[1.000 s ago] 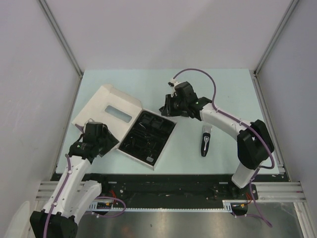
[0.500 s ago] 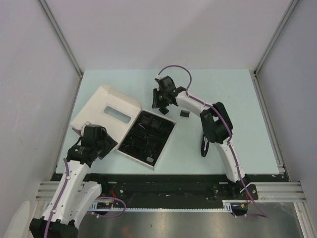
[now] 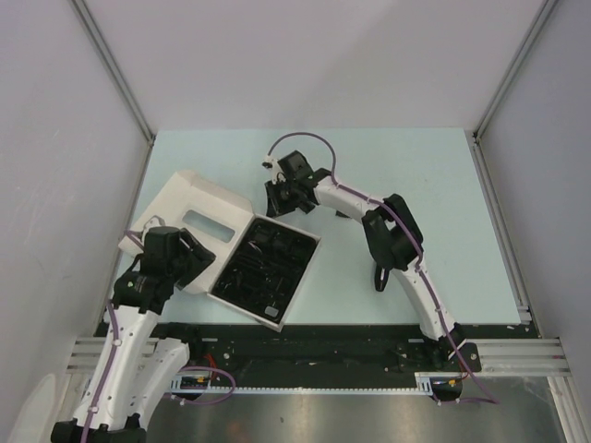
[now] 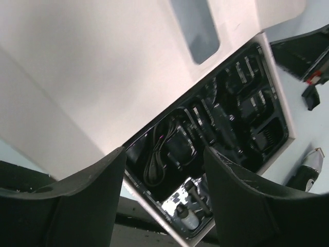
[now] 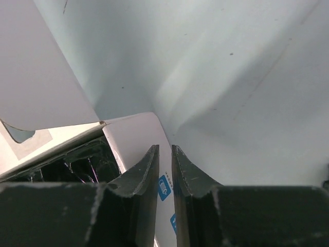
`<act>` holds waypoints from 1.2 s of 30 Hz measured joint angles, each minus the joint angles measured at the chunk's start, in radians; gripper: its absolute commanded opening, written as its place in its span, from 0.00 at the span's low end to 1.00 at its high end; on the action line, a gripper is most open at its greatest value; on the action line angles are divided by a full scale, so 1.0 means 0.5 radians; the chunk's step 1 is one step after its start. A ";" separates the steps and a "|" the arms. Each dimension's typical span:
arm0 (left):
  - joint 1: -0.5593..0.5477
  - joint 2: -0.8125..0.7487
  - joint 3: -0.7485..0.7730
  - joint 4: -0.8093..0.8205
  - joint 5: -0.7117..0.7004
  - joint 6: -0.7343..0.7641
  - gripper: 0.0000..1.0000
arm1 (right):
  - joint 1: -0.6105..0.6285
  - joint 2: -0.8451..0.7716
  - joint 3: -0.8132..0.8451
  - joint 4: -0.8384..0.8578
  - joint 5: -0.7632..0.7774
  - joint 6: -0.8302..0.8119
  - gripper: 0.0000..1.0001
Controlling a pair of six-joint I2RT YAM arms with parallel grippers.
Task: Sort the hair-cutting tools
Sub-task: Move the haircut tool to the center of the board.
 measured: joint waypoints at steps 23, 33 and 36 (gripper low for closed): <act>0.001 0.294 0.251 0.266 0.081 0.694 1.00 | -0.141 -0.593 -0.428 -0.357 1.747 0.583 0.91; 0.001 0.354 0.251 0.383 0.129 0.848 1.00 | -0.240 -0.490 -0.525 -0.613 1.813 0.783 0.83; 0.001 0.365 0.251 0.392 0.133 0.864 1.00 | -0.264 -0.457 -0.525 -0.618 1.778 0.782 0.81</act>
